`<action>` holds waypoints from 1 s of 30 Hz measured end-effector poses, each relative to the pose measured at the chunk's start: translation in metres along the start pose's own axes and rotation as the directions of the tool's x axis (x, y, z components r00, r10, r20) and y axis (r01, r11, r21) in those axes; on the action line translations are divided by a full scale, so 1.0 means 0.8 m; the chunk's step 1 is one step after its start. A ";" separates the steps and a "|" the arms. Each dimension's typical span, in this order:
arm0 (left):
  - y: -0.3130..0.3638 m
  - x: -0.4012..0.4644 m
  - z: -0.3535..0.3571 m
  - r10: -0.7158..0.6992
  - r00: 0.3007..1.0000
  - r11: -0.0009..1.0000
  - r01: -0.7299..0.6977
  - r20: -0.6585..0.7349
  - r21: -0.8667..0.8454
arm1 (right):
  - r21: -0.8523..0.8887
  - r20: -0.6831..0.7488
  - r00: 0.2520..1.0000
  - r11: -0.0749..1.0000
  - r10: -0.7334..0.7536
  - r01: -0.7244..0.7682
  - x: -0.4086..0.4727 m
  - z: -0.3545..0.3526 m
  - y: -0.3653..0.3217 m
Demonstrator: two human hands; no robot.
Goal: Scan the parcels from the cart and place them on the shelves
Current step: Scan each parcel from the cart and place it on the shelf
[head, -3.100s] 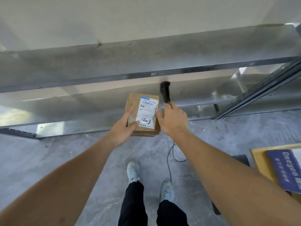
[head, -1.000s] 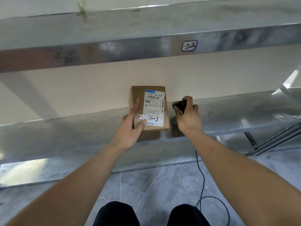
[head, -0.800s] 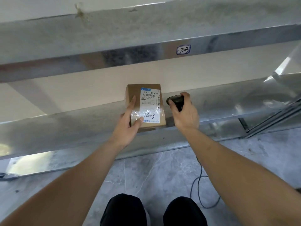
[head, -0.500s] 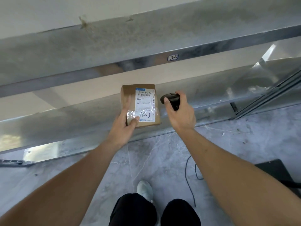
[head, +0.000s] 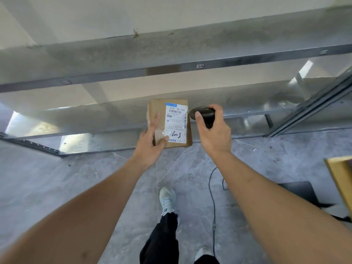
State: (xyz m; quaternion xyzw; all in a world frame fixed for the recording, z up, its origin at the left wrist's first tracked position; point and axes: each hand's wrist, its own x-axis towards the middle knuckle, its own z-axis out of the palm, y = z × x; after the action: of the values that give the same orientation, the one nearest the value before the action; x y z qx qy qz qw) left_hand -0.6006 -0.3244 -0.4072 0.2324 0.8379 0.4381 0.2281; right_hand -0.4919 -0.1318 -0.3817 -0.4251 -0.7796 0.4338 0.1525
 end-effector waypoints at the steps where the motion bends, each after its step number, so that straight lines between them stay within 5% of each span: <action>1: 0.007 -0.013 -0.003 0.018 1.000 1.000 -0.018 -0.020 0.001 | 0.010 0.004 1.000 1.000 -0.008 0.008 -0.014 -0.011 -0.008; 16: 0.173 -0.162 -0.114 0.162 0.970 0.987 -0.157 -0.183 0.041 | 0.148 -0.007 0.983 0.972 -0.184 0.183 -0.172 -0.158 -0.196; 30: 0.257 -0.205 -0.272 0.244 0.911 0.969 -0.217 -0.333 0.115 | 0.242 -0.113 0.967 0.937 -0.229 0.250 -0.262 -0.189 -0.376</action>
State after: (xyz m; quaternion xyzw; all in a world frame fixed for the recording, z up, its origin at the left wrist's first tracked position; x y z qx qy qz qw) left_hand -0.5595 -0.4532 -0.0934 0.2578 0.8476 0.4636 0.0157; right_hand -0.4357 -0.2944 -0.0245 -0.3214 -0.7566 0.4903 0.2896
